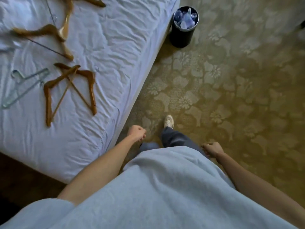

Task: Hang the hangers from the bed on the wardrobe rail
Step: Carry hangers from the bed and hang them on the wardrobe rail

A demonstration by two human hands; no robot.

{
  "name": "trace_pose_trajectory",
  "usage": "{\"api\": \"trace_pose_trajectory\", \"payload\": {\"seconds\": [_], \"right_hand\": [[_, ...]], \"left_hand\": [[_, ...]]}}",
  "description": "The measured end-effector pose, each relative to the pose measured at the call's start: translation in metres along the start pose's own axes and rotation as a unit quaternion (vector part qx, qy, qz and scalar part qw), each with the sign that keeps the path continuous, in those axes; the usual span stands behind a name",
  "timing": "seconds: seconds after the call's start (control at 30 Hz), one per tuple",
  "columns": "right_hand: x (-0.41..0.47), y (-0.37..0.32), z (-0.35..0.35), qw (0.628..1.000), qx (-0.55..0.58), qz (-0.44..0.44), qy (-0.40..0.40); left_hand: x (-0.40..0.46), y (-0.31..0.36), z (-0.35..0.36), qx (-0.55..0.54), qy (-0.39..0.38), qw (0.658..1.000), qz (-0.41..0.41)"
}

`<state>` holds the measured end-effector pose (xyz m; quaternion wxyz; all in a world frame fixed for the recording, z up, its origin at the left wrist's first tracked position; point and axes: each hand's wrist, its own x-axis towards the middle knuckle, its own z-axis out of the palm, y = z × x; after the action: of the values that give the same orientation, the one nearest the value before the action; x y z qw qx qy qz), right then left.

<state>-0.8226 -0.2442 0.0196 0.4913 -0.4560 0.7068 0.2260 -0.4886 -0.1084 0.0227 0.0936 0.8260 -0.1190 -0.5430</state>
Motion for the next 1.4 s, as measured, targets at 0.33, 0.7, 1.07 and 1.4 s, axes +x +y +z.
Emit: {"api": "trace_pose_trajectory", "payload": {"seconds": [0.33, 0.7, 1.07, 1.4], "right_hand": [[0.043, -0.308, -0.053, 0.974, -0.097, -0.201, -0.043], [0.094, -0.552, -0.062, 0.925, -0.261, -0.261, -0.092], [0.157, -0.702, -0.14, 0.92, -0.33, -0.202, -0.063], [0.185, -0.861, -0.123, 0.877, -0.402, -0.23, -0.127]], "left_hand": [[0.033, 0.035, -0.065, -0.07, 0.024, 0.989, -0.126], [0.143, 0.133, -0.138, -0.223, 0.036, 0.959, -0.171], [0.236, 0.323, -0.291, -0.329, 0.067, 0.937, -0.097], [0.301, 0.409, -0.379, -0.419, 0.099, 0.893, -0.131]]}}
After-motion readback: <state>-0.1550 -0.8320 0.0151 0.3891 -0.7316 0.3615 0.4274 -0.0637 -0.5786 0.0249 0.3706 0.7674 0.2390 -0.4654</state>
